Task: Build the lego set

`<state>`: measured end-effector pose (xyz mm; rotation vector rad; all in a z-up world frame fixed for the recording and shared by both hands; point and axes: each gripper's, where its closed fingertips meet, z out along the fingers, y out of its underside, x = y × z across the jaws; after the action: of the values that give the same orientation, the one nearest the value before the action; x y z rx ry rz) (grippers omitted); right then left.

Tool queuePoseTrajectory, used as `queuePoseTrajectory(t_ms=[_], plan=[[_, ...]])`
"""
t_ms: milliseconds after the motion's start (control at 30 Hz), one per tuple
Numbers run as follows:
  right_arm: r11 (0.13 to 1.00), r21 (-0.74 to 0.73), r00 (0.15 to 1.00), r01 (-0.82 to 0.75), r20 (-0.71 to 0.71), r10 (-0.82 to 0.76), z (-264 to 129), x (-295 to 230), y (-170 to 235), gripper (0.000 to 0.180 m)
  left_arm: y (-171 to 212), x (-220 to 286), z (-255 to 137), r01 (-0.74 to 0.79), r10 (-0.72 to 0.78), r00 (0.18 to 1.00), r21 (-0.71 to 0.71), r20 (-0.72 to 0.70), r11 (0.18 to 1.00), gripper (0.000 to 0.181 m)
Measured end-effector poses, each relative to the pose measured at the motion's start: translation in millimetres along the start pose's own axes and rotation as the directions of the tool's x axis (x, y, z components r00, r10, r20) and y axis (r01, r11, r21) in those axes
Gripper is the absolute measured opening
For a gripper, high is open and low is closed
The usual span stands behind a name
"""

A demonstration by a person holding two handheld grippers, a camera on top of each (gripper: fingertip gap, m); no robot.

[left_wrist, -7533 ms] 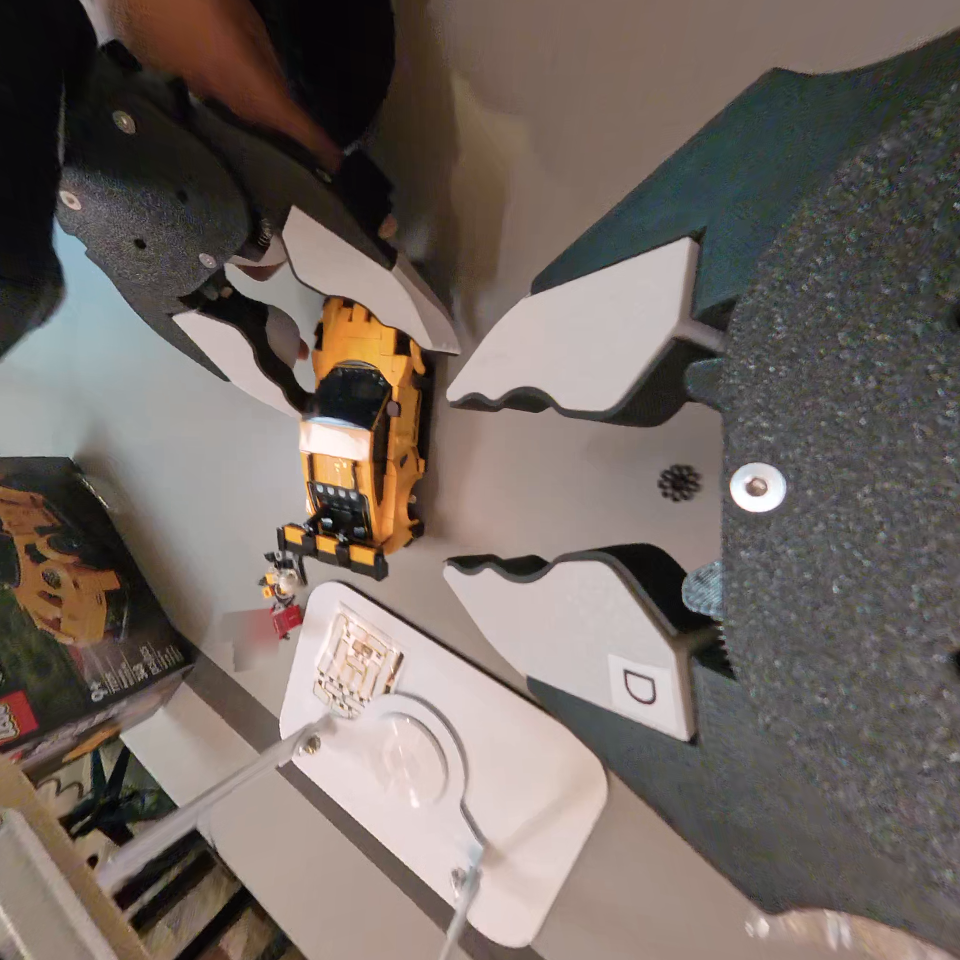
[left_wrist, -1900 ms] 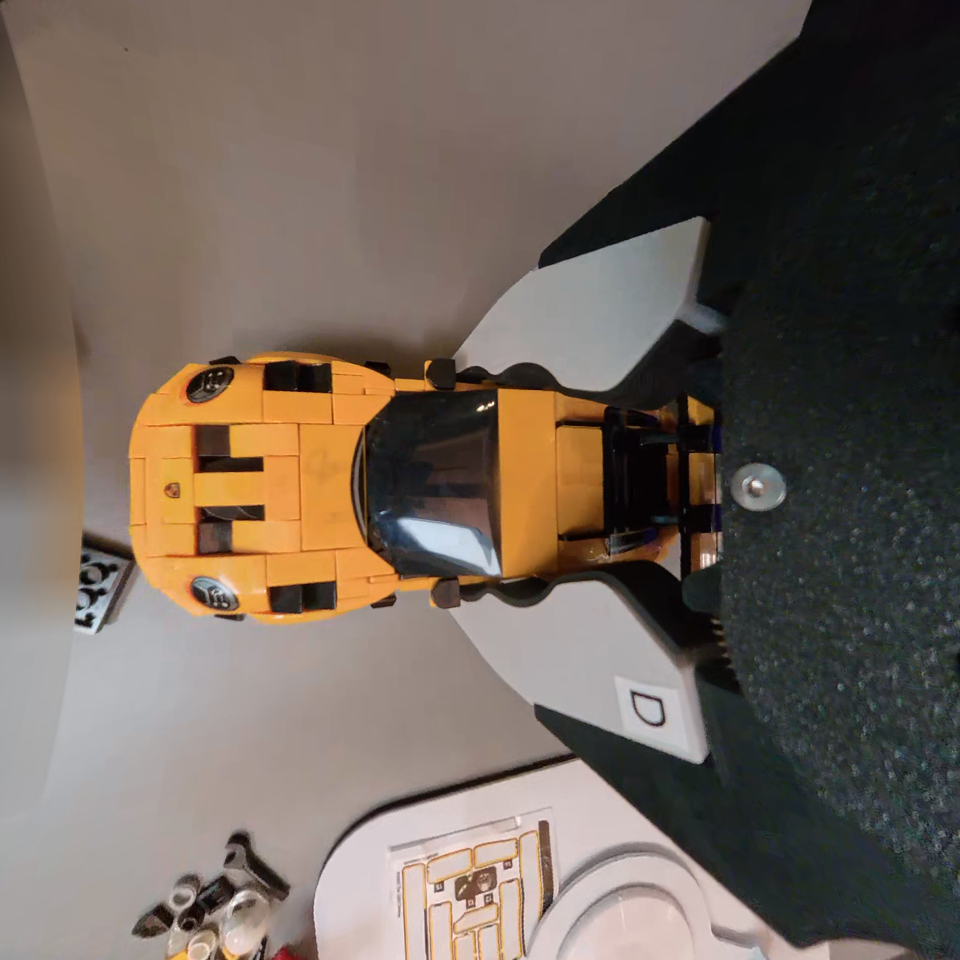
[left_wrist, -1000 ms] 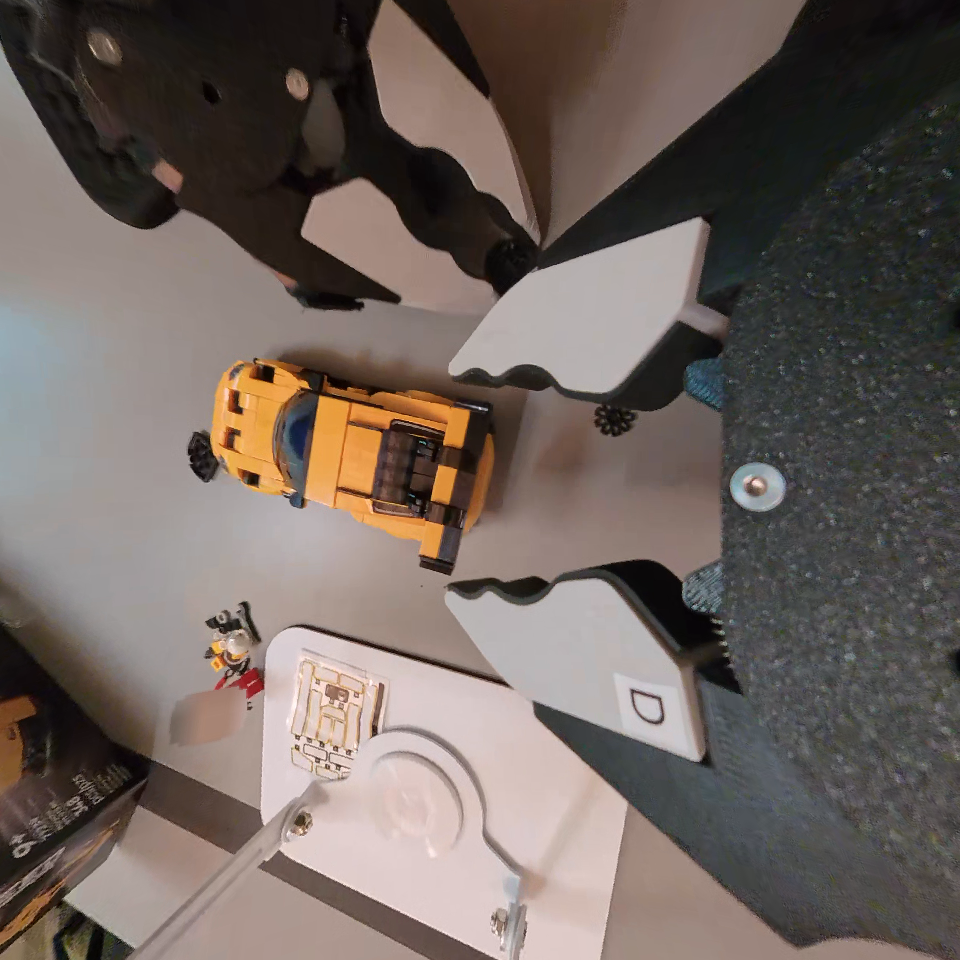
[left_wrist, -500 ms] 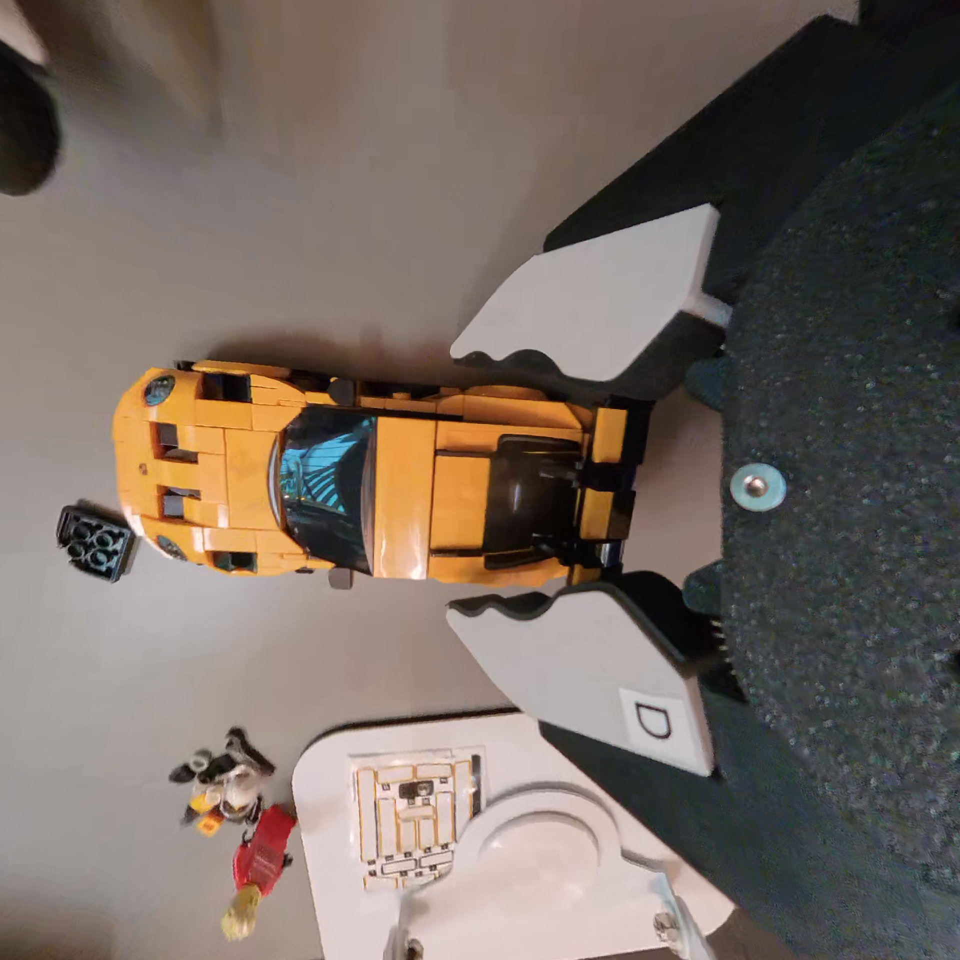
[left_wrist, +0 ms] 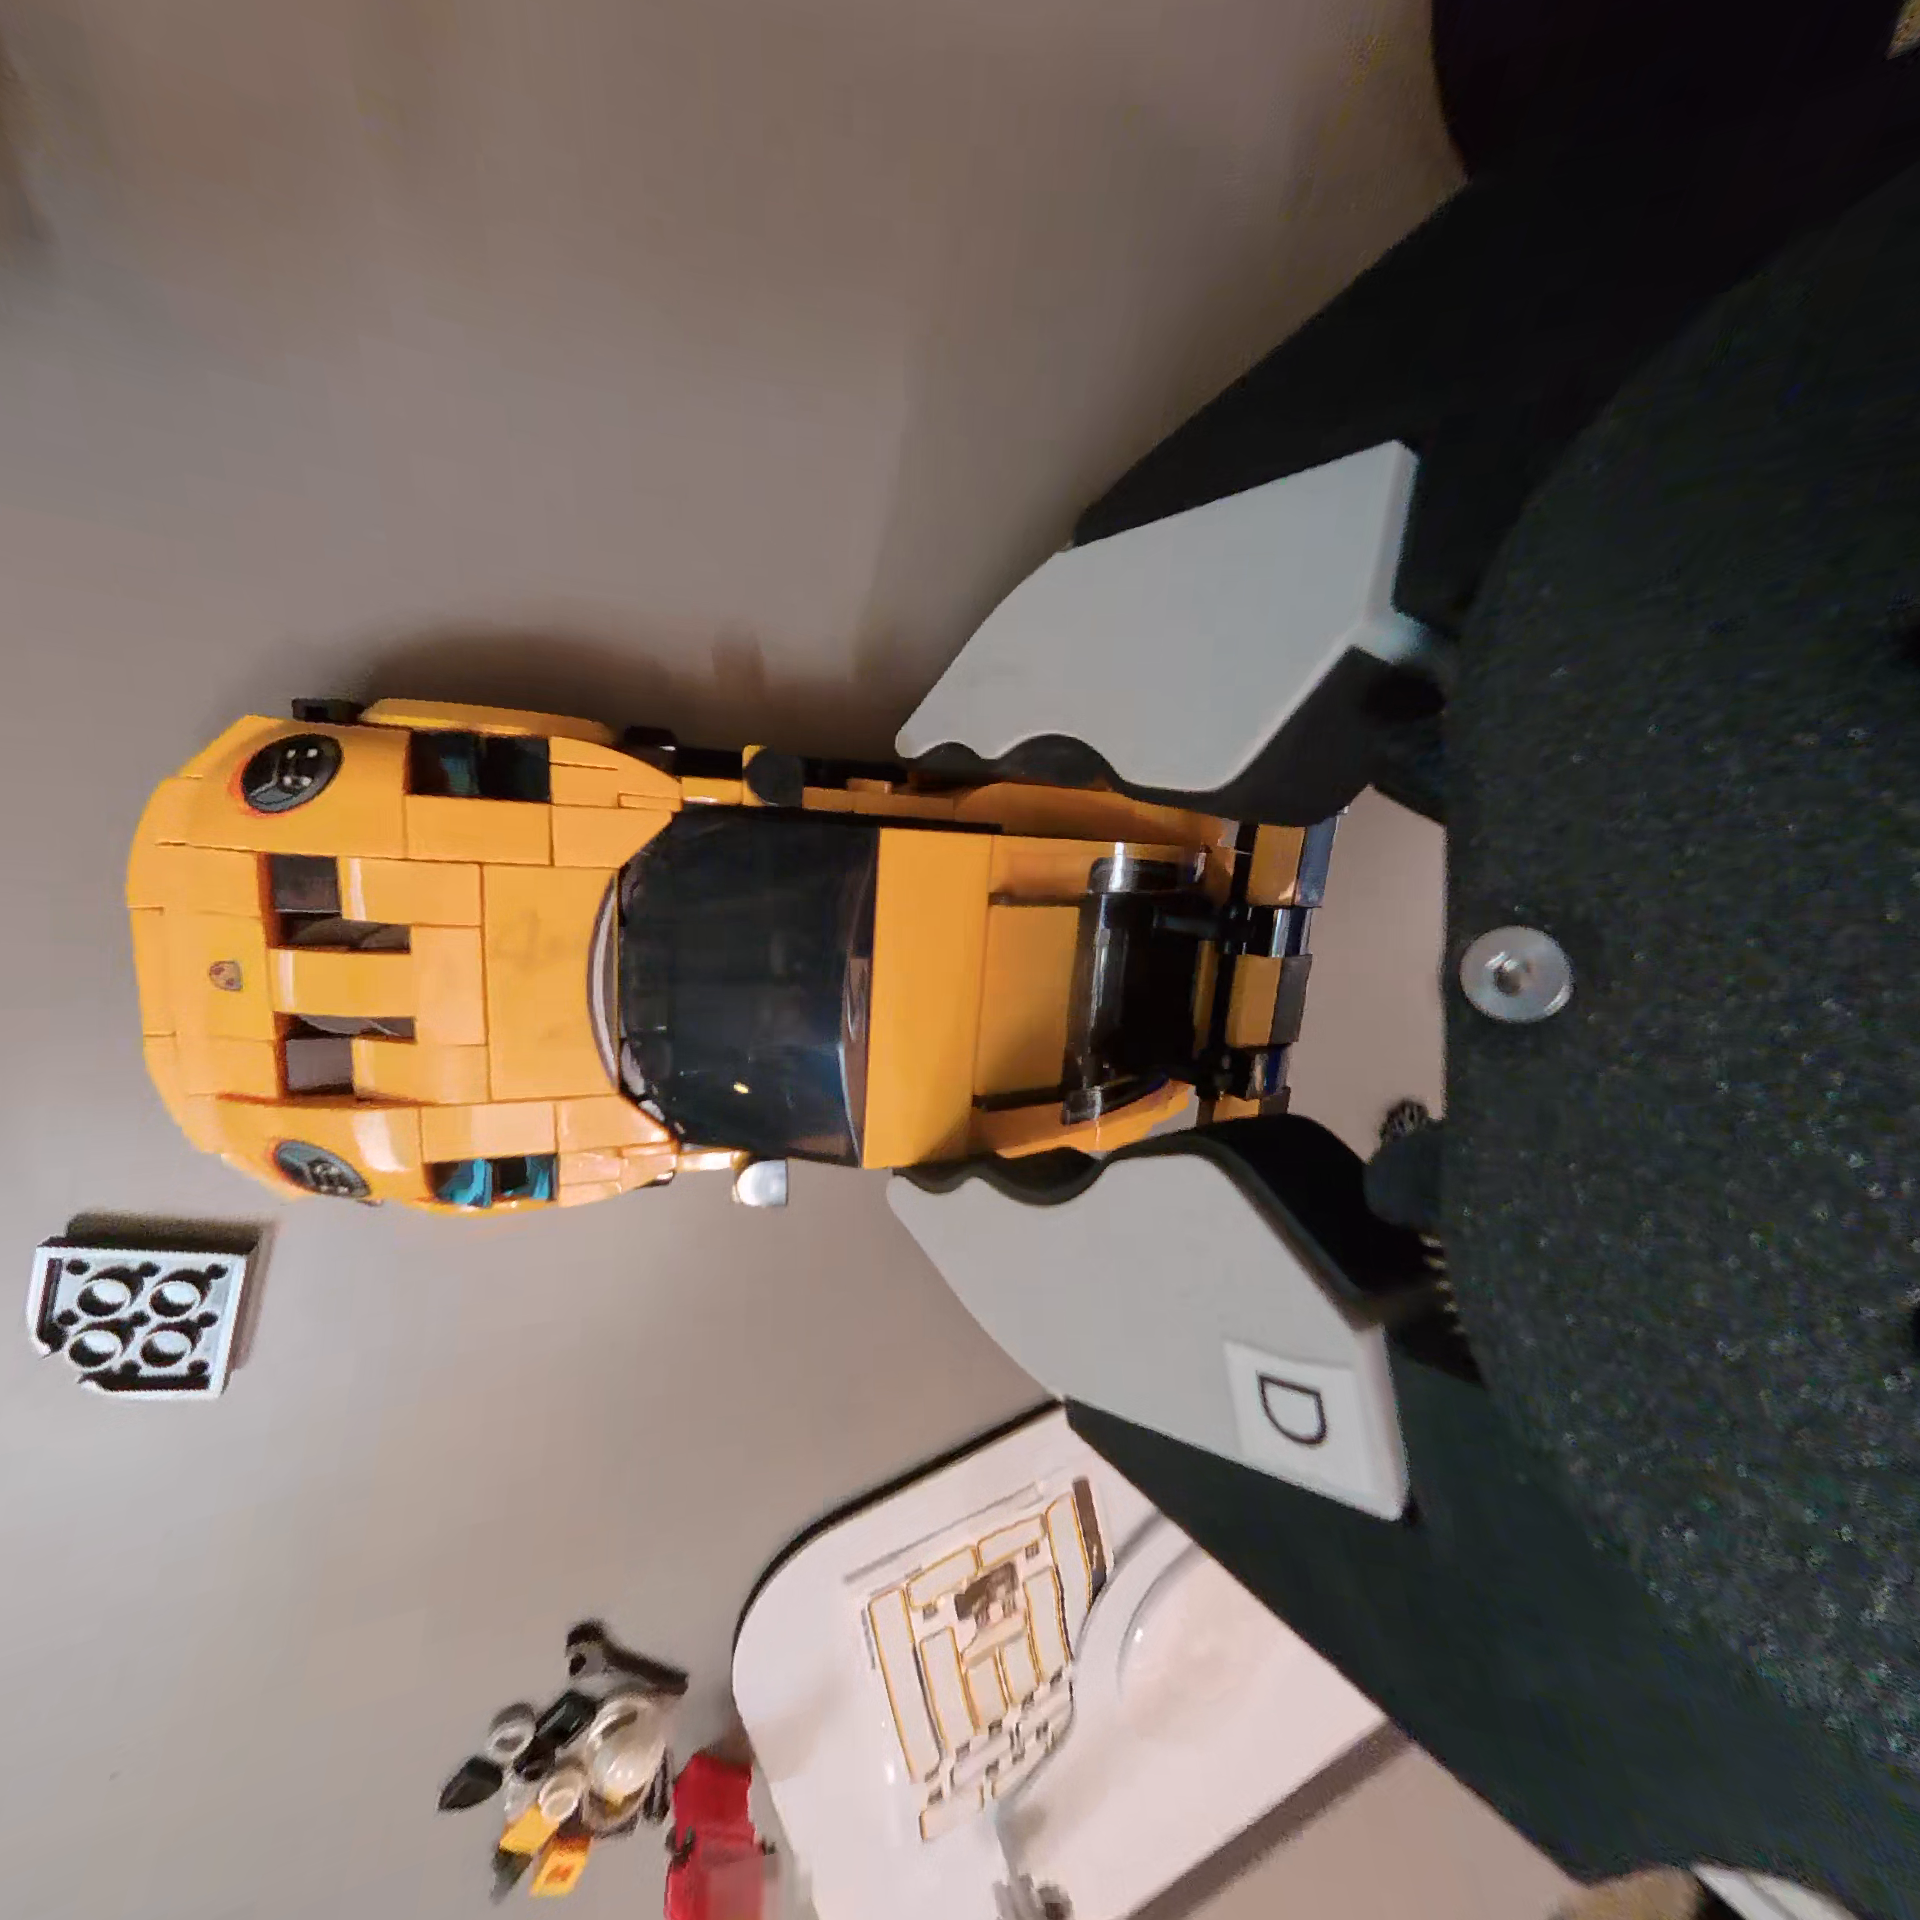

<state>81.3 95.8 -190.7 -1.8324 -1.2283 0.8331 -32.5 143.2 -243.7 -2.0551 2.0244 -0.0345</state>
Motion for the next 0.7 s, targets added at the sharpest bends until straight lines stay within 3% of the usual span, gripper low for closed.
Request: queuePoseTrajectory(t_ms=[100, 200, 333, 700], plan=[[0.999, 0.018, 1.000, 0.029, -0.004, -0.029, -4.7, -0.4, -5.0, 0.024, -1.0, 10.2, -9.0, 0.125, -0.121, 0.978, 0.012, -0.171, 0.992, 0.067], [0.998, 0.037, 0.998, 0.058, -0.001, -0.058, -8.6, -2.2, -11.9, 0.024, -6.1, 27.1, -20.9, 0.240, -0.221, 0.903, 0.006, -0.369, 0.971, 0.066], [0.994, 0.051, 0.996, 0.093, 0.006, -0.093, -12.5, -4.8, -17.9, 0.024, -21.6, 55.1, -42.6, 0.457, -0.366, 0.608, -0.067, -0.704, 0.887, 0.064], [0.992, 0.016, 0.992, 0.125, 0.018, -0.126, -7.7, -3.5, -13.9, 0.024, -22.3, 53.6, -32.7, 0.556, -0.401, 0.352, -0.156, -0.846, 0.817, 0.064]])
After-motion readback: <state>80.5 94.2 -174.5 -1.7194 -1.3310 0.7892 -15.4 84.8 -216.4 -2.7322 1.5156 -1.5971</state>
